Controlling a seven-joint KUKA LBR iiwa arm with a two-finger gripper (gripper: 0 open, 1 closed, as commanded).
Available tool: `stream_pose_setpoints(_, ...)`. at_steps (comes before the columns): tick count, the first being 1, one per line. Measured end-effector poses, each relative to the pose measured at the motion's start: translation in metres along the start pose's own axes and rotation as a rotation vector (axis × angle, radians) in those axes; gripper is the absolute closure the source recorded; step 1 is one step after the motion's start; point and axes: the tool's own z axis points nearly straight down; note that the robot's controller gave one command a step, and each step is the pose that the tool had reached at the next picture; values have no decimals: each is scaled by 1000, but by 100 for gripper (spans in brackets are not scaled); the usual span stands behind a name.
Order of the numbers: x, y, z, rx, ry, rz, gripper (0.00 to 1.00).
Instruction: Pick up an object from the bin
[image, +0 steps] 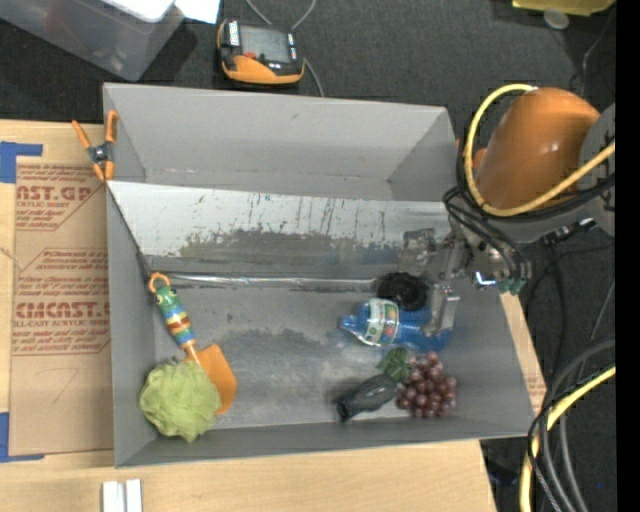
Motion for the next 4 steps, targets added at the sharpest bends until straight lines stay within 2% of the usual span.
stream_pose_setpoints(1, 17, 31, -23, -2, -8, 242, 0)
stream_pose_setpoints(2, 6, -20, 28, 1, 0, 51, 0)
stream_pose_setpoints(3, 6, -16, 24, -1, -2, 64, 0)
stream_pose_setpoints(4, -6, -12, 14, 0, -5, -279, 0)
